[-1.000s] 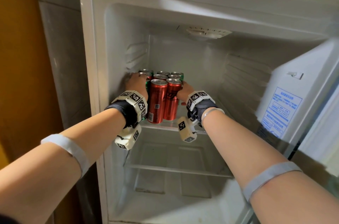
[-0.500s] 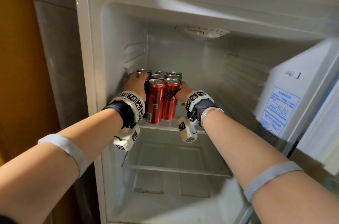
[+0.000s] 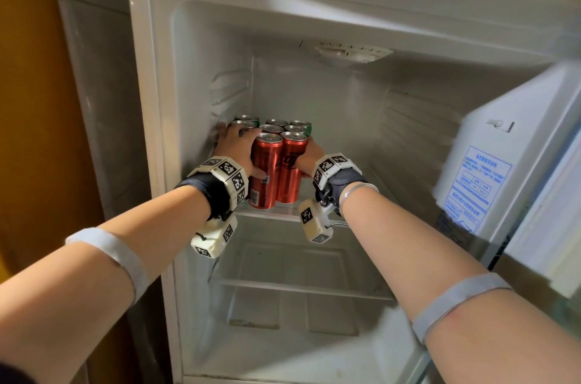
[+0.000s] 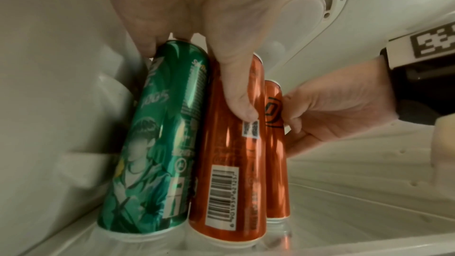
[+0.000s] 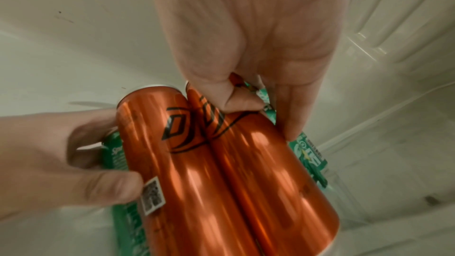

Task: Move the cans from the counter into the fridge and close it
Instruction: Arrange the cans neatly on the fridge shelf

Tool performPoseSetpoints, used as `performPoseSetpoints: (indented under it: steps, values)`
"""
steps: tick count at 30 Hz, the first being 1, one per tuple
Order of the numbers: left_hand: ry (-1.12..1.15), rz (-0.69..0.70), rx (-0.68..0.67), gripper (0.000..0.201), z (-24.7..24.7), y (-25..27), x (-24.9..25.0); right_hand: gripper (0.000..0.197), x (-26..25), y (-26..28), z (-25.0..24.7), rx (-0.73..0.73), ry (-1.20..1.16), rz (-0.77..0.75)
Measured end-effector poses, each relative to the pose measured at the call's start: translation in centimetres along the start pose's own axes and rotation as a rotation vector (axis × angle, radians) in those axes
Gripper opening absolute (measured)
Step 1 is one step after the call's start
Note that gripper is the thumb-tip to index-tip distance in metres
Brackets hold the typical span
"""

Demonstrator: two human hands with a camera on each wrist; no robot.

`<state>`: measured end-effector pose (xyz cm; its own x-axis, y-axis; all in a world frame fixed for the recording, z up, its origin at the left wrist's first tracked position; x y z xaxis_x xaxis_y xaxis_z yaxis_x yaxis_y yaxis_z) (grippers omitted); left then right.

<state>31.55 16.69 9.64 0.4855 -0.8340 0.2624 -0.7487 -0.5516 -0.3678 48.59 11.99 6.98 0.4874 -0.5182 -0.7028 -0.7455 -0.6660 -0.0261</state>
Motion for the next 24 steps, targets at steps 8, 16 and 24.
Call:
performPoseSetpoints:
  steps: [8, 16, 24]
  values:
    - [0.009, -0.015, 0.080, 0.094, 0.2, 0.3, 0.1, 0.069, 0.0, 3.6, -2.5, 0.074, -0.080, -0.071]
    - [0.029, -0.017, 0.067, 0.099, 0.4, 0.5, 0.3, 0.060, 0.1, 4.2, -2.9, 0.058, -0.073, -0.006]
    - [0.025, 0.002, 0.099, 0.098, 0.6, 0.4, 0.3, 0.030, -0.5, 4.5, -2.3, 0.024, 0.061, 0.028]
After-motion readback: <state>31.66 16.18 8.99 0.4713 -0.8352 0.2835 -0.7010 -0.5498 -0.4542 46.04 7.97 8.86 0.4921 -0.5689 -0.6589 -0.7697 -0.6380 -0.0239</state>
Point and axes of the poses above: each hand's wrist, its own y-axis away from the middle knuckle, its own z-axis out of the palm, x = y × z, the point moved 5 cm from there along -y, towards the middle knuckle, and after that the axes turned 10 degrees about z, right-handed, at the moved point
